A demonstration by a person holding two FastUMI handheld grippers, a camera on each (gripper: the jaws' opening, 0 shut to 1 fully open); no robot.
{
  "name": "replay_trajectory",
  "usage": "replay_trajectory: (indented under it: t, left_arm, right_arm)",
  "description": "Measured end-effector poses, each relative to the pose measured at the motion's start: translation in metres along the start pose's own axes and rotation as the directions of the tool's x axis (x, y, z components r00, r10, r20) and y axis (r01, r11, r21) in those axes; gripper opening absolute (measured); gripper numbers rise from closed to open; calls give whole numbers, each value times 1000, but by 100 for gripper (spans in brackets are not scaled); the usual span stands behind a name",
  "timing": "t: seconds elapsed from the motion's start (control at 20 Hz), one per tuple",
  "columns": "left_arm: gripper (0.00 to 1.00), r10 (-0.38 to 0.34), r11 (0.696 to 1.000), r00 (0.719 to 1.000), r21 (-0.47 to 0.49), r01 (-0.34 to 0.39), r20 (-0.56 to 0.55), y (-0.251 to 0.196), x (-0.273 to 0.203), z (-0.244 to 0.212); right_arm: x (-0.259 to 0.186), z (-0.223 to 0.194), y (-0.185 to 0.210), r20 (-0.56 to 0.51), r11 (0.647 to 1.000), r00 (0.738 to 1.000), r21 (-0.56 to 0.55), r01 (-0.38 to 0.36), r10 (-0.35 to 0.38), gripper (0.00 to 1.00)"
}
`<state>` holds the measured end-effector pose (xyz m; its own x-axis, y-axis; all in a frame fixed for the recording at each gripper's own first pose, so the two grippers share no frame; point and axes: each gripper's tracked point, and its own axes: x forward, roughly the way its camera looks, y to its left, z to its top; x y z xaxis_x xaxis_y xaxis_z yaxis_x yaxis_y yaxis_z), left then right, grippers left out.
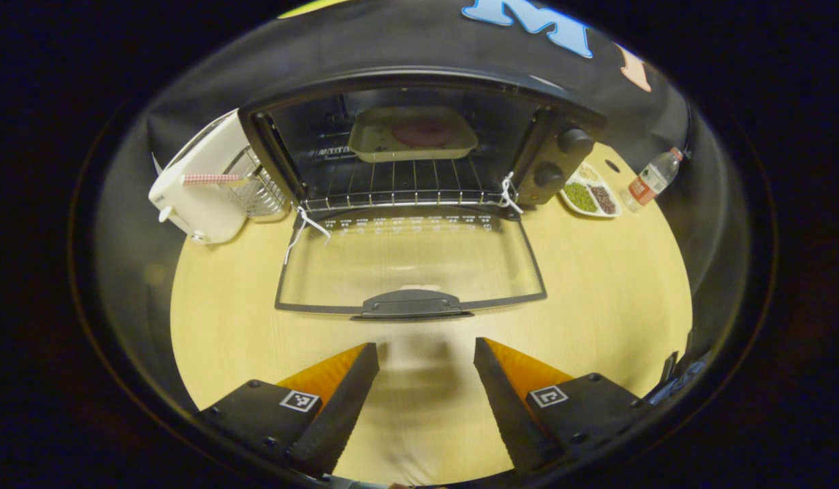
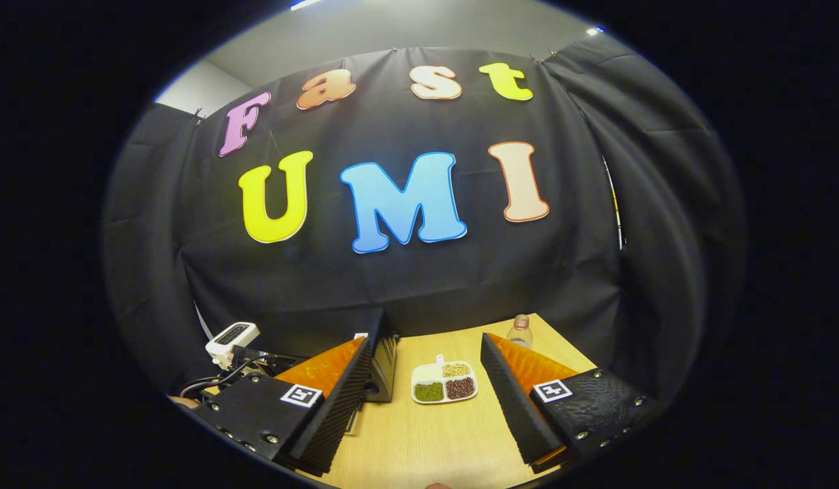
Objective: Open the electric oven with the left hand, put the food in, and close the electric oven.
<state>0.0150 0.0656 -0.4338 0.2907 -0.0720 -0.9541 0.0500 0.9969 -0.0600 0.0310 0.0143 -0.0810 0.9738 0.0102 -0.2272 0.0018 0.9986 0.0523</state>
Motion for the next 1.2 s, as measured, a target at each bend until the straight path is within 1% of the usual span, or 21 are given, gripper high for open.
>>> replay_trajectory:
  t: [0.05, 0.1, 0.2, 0.25, 0.5, 0.55, 0.65, 0.7, 0.75, 0.8, 0.9, 0.95, 1.0, 1.05, 1.15, 1.2]
  left_arm:
    - [100, 2, 1000, 1000, 2, -2, -9, 1, 4, 0]
    - [97, -1, 1000, 1000, 1, 1, -24, 1, 8, -2]
    - [100, -2, 1000, 999, -6, 2, -54, 3, 18, -4]
    - [96, 3, 1000, 998, -4, -3, -61, 5, 22, -4]
    - [97, 6, 1000, 996, -12, -7, -90, 14, 39, -3]
    - [100, 6, 1000, 995, -11, -8, -97, 13, 40, -4]
    - [92, 10, 1000, 995, 8, -9, -103, 14, 45, -4]
    - [100, 9, 1000, 994, 9, -8, -110, 14, 48, -5]
    - [96, 10, 1000, 993, 6, -10, -116, 15, 51, -5]
    - [100, 9, 1000, 992, -2, -9, -124, 15, 53, -6]
    - [96, 8, 1000, 992, 5, -7, -124, 15, 58, -7]
    - [96, 6, 1000, 993, 11, -5, -122, 15, 53, -6]
    - [100, 3, 1000, 993, 11, -2, -118, 15, 52, -5]
    - [96, 2, 1000, 994, 4, -2, -108, 15, 49, -4]
    - [100, 5, 1000, 996, 10, -4, -89, 15, 42, -2]
    - [92, 7, 1000, 997, 16, -6, -77, 15, 38, -2]
  right_arm:
    - [0, -2, -3, -4, 1000, 1000, 2, 8, -8, 98]
    - [-1, -3, -4, -8, 1000, 1000, 5, 15, -14, 98]
    - [0, -7, -6, -18, 1000, 1000, 8, 22, -21, 98]
    - [0, -8, -6, -21, 1000, 1000, 6, 24, -23, 98]
    - [3, -11, -2, -25, 1000, 999, -6, 29, -29, 98]
    - [3, -13, -2, -26, 1000, 999, -7, 30, -30, 98]
    - [3, -15, -1, -28, 999, 999, -10, 35, -35, 98]
    - [2, -16, 0, -31, 999, 999, -11, 37, -38, 98]
    - [2, -18, 1, -33, 999, 999, -11, 38, -38, 98]
    - [1, -18, 2, -33, 999, 999, -13, 40, -41, 98]
    - [0, -16, 1, -29, 999, 998, -19, 49, -49, 98]
    - [-1, -16, 1, -26, 998, 998, -20, 52, -53, 98]
    - [0, -16, 1, -24, 998, 998, -19, 60, -60, 98]
    - [0, -17, 1, -23, 998, 998, -19, 63, -64, 98]
    - [-1, -17, 3, -23, 998, 998, -18, 64, -64, 98]
    - [-1, -16, 4, -20, 998, 998, -14, 61, -61, 98]
